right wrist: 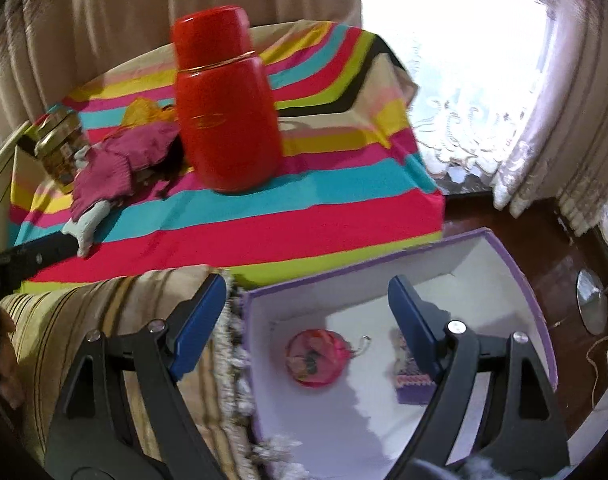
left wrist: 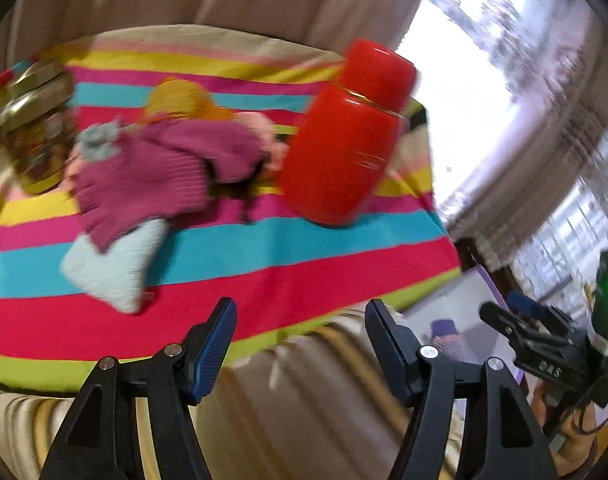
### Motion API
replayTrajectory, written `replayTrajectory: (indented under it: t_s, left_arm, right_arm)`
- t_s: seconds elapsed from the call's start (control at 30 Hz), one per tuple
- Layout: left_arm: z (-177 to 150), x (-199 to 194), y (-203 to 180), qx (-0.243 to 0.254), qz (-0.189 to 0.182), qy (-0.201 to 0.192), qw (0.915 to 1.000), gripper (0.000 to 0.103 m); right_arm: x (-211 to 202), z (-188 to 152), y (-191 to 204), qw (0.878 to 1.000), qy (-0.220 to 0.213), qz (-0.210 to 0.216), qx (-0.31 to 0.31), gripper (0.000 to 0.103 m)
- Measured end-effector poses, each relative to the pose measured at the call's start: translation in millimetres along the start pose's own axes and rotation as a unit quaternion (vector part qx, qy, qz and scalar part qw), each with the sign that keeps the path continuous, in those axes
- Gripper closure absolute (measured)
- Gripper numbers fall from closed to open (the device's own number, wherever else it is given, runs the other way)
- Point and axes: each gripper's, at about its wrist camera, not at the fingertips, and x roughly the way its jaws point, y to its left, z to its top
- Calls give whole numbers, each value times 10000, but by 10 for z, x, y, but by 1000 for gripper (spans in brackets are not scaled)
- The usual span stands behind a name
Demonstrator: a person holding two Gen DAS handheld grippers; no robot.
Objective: Organize soft objects
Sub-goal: 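Grasp a pink knit glove with the left tool while the right tool grasps the other glove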
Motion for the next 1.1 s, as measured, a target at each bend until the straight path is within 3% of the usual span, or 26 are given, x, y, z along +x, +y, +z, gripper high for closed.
replayTrajectory:
  t_s: [0.43,0.6,0.73,1.03,1.1]
  left_arm:
    - [438,-80,849,-677,364,-395,9963,36]
    - [606,126,917,-712,279,-249,9968,43]
    - [752,352,974,-644,538,-217,9962,44]
    - [1079,698,1280,-1028,842,-361,9905,44]
    - [1111,783,1316,-1053,833,-316,9904,50]
  right_arm:
    - [298,204,786,9966,122,415,-703,18]
    - [398,350,1041,9944,70,523,-911,18]
    - [482,438,1227,9919,50,636,-1098,18]
    - [714,621,1572,9877,1,747,-1374,18]
    - [754,664,1632,9870,-16,764,-1415,18]
